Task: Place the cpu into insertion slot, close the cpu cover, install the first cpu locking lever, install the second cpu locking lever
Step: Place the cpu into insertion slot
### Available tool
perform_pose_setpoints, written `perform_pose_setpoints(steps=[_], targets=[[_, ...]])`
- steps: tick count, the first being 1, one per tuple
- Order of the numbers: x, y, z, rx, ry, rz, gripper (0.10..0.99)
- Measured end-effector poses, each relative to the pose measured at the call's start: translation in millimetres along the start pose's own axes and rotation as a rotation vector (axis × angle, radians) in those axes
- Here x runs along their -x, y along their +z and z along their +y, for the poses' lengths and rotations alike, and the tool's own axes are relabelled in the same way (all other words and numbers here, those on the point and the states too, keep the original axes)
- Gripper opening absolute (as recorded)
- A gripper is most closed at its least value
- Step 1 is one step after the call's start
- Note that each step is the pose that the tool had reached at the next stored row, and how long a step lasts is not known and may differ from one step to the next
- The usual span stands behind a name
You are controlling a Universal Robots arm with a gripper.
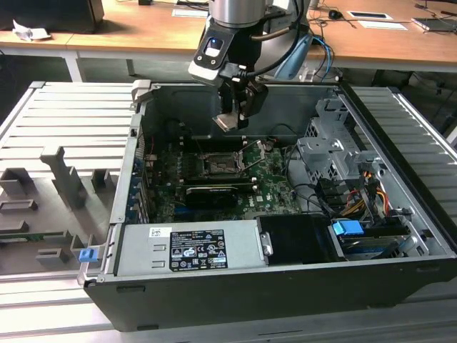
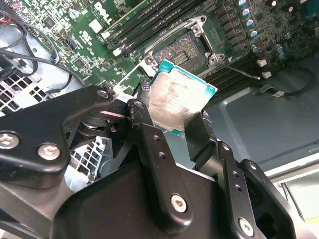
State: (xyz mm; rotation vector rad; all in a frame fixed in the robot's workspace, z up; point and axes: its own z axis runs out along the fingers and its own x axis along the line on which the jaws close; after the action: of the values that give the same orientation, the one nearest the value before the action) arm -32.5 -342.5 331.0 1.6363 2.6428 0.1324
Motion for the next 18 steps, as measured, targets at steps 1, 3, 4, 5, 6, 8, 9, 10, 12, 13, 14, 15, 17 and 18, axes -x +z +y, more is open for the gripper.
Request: perform_pose_setpoints(steps=[1,3,4,5,6,8,9,10,12,13,14,15,17,18], targets=[[0.0,0.7,-0.1,0.000,0.000,0.0000,0.529],[0.0,1.9,-0.1,0.000,0.000,-0.0001,0.529],[0.0,2.5,-0.2,0.000,0.000,-0.0002,0.529],[0.1,3.5,-0.3,0.000,0.000,-0.0002,0.529],[0.1,4.2,-0.4,0.000,0.000,-0.0001,0.529],[0.1,5.2,-0.4,0.000,0.000,-0.0001,0.529],[0.1,5.6,-0.5,0.000,0.000,-0.0001,0.529],[0.1,5.9,-0.5,0.000,0.000,-0.0001,0.529],[0.1,6.6,-0.6,0.000,0.000,0.0000,0.529],[0.1,7.0,-0.6,0.000,0.000,-0.0001,0.529],[0.1,7.3,-0.6,0.000,0.000,-0.0001,0.529],[0.1,7.7,-0.7,0.000,0.000,-0.0001,0.529],[0.2,8.5,-0.8,0.000,0.000,-0.0001,0.529],[0.2,9.1,-0.8,0.000,0.000,-0.0001,0.529]])
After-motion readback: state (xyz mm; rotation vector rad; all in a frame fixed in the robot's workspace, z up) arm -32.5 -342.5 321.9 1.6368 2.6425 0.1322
